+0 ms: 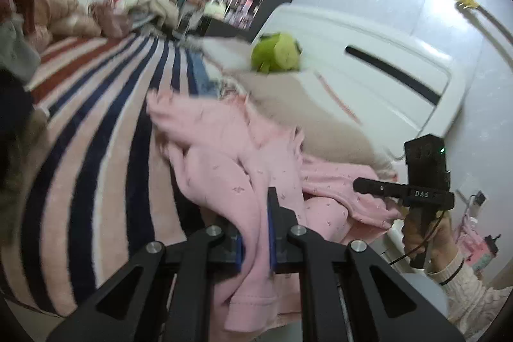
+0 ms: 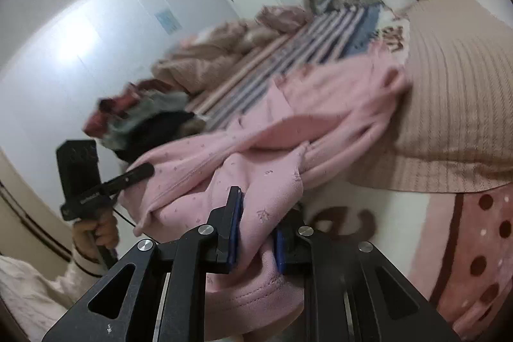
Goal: Fold small clothes
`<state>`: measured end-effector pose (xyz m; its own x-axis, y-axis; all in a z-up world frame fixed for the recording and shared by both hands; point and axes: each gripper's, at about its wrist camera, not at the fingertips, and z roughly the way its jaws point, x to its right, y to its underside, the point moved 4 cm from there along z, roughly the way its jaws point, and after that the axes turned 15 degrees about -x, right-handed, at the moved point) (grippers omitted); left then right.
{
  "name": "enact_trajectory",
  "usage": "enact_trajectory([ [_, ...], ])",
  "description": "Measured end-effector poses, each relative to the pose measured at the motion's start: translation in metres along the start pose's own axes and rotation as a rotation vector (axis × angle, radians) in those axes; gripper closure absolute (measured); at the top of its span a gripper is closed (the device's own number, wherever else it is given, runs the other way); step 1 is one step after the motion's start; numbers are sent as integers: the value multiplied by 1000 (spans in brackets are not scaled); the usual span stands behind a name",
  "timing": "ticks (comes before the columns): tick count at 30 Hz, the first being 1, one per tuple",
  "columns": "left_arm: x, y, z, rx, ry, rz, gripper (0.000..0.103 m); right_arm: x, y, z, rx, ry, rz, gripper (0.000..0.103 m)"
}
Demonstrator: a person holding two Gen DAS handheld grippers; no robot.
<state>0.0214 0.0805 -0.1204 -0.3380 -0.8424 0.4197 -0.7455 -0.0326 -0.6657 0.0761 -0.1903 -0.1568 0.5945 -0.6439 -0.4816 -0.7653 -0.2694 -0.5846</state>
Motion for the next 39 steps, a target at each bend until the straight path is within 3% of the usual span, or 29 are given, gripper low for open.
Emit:
enact_trajectory([
  [7,24,-1,-79,105,-7,81,94,-68,6,-31,57,-44,-93,91],
  [11,14,-18,-70,89,-34,71,94,-69,-14,-24,26,21,-94,90],
  [15,-12,-59,-23,37,-54,32,93,-32,-57,-4,-12,58,-35,90],
  [18,-49,-99,45,-56,-127,8,93,14,-98,26,-60,116,23,90],
  [21,-88,-130,109,-137,-143,-38,93,65,-134,65,-134,181,76,90],
  [25,-131,-149,177,-230,-223,-58,90,116,-163,113,-232,234,105,89],
  [27,-145,-146,200,-291,-205,-73,75,131,-166,130,-279,252,106,87],
  [29,-151,-138,213,-341,-167,-74,67,135,-163,141,-318,258,77,78],
  [31,-148,-133,207,-335,-154,-46,61,131,-157,139,-327,226,46,54],
  [33,-142,-132,187,-307,-142,-29,43,125,-153,128,-317,210,41,37],
  [34,-139,-130,176,-294,-137,-20,41,119,-151,118,-300,233,31,31],
  [39,-112,-112,124,-266,-138,65,39,74,-131,64,-215,310,-50,31],
])
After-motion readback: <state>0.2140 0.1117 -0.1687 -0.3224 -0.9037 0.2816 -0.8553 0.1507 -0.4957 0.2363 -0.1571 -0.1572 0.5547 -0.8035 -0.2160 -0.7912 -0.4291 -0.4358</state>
